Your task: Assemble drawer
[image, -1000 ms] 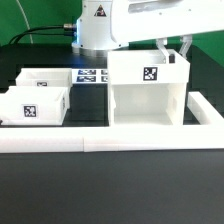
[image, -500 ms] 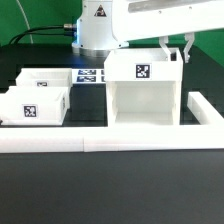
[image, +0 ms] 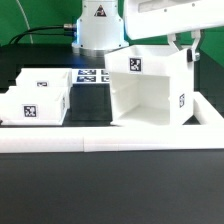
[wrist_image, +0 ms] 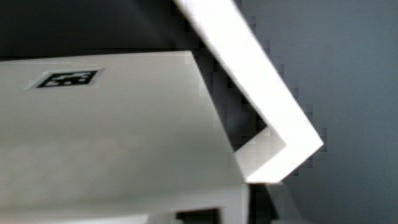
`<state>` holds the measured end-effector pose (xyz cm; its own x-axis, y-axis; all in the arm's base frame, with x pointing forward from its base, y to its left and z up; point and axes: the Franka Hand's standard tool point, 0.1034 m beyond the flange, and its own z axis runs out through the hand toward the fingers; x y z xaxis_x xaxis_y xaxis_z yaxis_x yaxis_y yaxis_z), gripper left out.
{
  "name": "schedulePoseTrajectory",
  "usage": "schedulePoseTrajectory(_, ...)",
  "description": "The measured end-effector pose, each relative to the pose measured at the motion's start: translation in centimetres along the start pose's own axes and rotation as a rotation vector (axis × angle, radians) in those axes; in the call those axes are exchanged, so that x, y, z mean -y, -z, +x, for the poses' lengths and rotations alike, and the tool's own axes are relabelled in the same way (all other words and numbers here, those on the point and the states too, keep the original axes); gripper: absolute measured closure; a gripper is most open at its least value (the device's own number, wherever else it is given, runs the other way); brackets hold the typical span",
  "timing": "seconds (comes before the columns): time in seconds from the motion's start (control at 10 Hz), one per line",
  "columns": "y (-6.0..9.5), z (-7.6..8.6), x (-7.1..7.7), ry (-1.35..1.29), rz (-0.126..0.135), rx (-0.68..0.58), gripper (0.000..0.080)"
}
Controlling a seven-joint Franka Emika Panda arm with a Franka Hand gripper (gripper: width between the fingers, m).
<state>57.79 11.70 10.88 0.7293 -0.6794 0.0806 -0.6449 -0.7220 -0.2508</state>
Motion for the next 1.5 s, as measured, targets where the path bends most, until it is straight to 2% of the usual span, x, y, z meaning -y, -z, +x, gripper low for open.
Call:
schedulePoseTrajectory(0.4, 0.2, 1.9, 0.2, -0.272, 0.029, -0.005, 0.0755)
schedulePoseTrajectory(0.9, 0.4, 1.5, 0.8, -0.458, 0.055, 0.013, 0.0755)
schedulePoseTrajectory(1.1, 0.3, 1.3, 0.7, -0.668, 0.063, 0.035, 0.0755)
schedulePoseTrajectory(1.2, 0.0, 1.1, 0.8, -0.748, 0.063, 0.046, 0.0755)
schedulePoseTrajectory(1.5, -0.6, 1.5, 1.5, -0.745, 0.062, 0.055, 0.0752)
